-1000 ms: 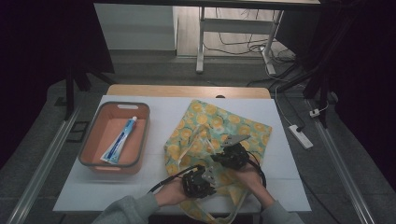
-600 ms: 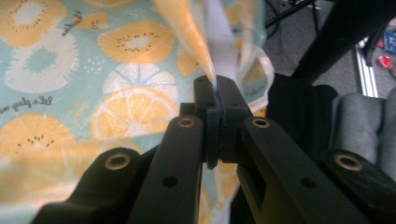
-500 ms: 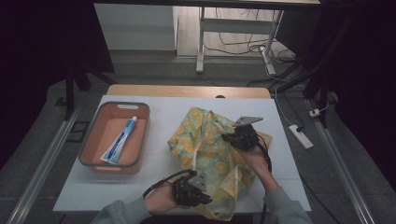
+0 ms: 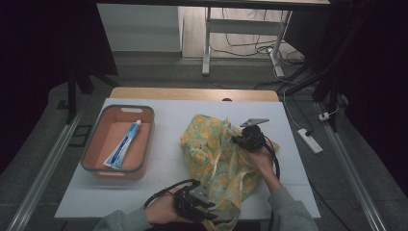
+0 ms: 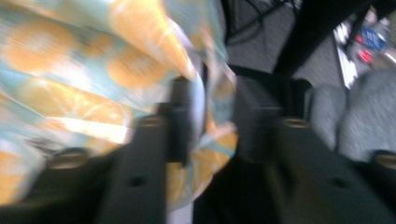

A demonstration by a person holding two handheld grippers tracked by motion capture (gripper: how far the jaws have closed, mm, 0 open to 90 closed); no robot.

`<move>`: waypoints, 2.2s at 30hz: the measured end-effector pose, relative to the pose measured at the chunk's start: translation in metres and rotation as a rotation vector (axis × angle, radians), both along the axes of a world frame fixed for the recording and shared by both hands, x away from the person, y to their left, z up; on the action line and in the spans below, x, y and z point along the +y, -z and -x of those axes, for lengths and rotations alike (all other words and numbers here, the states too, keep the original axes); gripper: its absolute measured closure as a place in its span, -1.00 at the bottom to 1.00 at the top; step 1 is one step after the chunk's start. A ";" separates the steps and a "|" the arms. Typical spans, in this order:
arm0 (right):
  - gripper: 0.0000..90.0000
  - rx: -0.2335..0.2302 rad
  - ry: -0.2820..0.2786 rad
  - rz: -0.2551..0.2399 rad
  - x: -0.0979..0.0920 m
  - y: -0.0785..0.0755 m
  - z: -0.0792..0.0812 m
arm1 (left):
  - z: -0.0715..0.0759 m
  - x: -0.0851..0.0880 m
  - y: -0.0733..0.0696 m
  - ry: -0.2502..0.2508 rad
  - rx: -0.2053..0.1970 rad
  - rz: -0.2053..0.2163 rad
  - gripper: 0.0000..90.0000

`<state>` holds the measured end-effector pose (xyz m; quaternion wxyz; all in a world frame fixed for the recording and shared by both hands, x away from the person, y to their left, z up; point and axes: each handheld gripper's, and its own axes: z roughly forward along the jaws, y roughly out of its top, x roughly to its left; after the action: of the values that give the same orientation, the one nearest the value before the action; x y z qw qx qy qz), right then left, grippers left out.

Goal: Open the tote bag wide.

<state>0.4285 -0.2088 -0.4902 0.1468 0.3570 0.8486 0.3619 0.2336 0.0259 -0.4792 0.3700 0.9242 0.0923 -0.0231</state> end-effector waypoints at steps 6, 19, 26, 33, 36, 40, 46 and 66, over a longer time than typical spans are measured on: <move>0.96 -0.026 -0.033 -0.026 0.003 -0.010 0.009 | -0.011 0.018 -0.037 -0.212 -0.125 0.075 -0.12; 0.96 -0.021 -0.072 -0.040 0.007 -0.013 0.017 | -0.062 0.009 -0.013 -0.430 -0.162 -0.151 -0.27; 0.96 -0.020 -0.070 -0.043 0.004 -0.014 0.018 | -0.072 0.009 0.009 -0.418 -0.110 -0.230 0.23; 0.96 -0.026 -0.063 -0.045 -0.002 -0.016 0.019 | -0.067 0.027 -0.002 -0.422 -0.111 -0.151 0.85; 0.96 -0.026 -0.055 -0.047 -0.006 -0.017 0.019 | -0.062 0.046 -0.020 -0.447 -0.106 -0.025 0.88; 0.96 -0.027 -0.043 -0.059 -0.011 -0.019 0.019 | -0.068 0.077 -0.040 -0.513 -0.089 0.076 0.89; 0.96 -0.003 -0.050 -0.050 -0.011 -0.013 0.017 | -0.084 0.088 -0.032 -0.581 -0.051 0.038 0.90; 0.95 0.081 -0.016 0.031 -0.014 0.015 0.007 | -0.124 0.065 0.001 -0.628 0.020 -0.106 0.69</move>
<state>0.4216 -0.2228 -0.5055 0.1147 0.3621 0.8623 0.3349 0.3580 0.0908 -0.4805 0.3095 0.8681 0.3779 0.0879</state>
